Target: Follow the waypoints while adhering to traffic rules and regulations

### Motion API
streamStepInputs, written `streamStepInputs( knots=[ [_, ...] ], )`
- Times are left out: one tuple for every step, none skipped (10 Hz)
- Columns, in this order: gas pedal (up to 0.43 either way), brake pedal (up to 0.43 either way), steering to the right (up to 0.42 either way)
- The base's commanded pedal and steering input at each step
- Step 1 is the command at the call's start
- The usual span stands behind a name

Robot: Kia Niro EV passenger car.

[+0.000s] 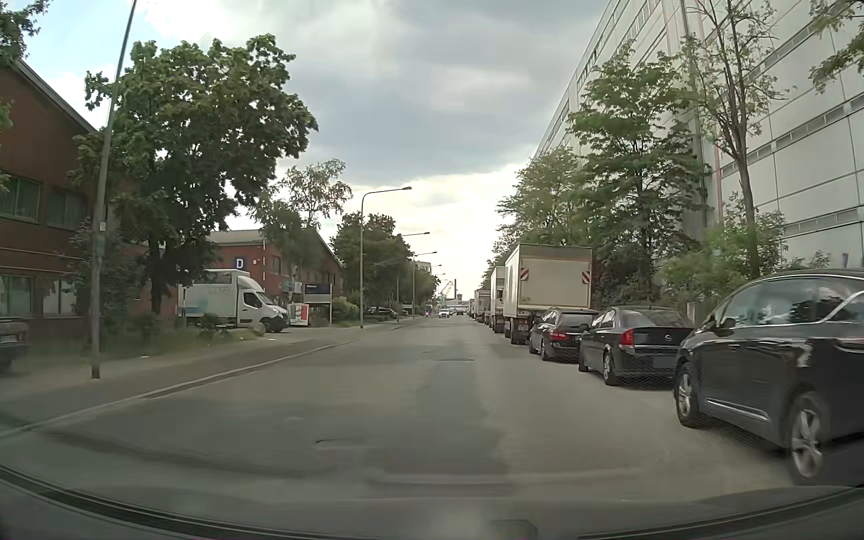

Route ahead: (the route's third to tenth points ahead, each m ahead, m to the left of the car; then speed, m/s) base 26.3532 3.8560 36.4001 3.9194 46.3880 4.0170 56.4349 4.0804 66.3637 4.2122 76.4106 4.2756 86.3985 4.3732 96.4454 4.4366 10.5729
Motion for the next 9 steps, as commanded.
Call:
streamStepInputs(
  knots=[
    [0.087, 0.030, 0.003],
    [0.087, 0.030, 0.002],
    [0.087, 0.030, 0.002],
    [0.087, 0.030, 0.002],
    [0.087, 0.030, 0.001],
    [0.087, 0.030, 0.001],
    [0.087, 0.030, 0.001],
    [0.079, 0.030, 0.001],
    [0.087, 0.030, 0.000]
  ],
)
